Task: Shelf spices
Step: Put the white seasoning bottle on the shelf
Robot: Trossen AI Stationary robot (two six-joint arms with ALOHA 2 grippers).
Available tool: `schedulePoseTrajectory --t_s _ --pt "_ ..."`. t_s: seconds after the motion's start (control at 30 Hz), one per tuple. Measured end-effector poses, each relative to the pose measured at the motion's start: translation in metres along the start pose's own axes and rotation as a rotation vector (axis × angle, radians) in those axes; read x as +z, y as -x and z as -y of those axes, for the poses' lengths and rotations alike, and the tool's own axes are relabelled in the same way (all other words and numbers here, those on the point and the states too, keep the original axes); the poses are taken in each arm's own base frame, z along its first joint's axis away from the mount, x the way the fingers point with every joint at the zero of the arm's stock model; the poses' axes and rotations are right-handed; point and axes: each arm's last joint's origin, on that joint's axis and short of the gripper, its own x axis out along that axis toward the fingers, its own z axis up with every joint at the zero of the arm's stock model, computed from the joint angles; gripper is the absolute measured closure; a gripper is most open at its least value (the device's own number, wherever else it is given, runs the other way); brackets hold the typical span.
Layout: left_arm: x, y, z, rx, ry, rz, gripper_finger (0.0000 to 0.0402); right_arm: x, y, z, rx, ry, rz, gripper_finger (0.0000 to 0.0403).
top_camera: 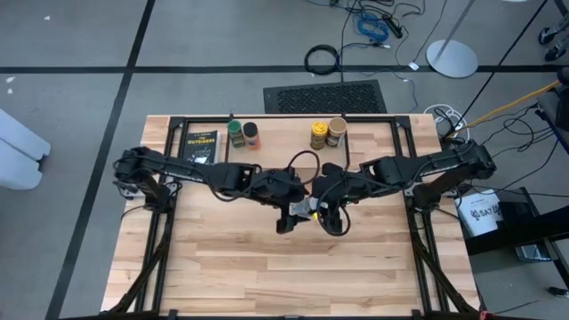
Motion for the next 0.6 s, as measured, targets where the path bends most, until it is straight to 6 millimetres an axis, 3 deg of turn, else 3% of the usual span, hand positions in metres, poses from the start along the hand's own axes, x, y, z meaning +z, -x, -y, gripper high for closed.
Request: schedulePoseTrajectory --t_s 0.2,0.6 --pt "0.0033 -0.0019 -0.0045 0.007 0.008 0.035 0.0029 0.0002 0.0 0.0 0.0 0.0 0.002 0.02" --pt "0.0034 -0.0019 -0.0087 -0.026 0.005 0.031 0.0162 0.0004 0.0 0.0 -0.001 0.003 0.005 0.02"
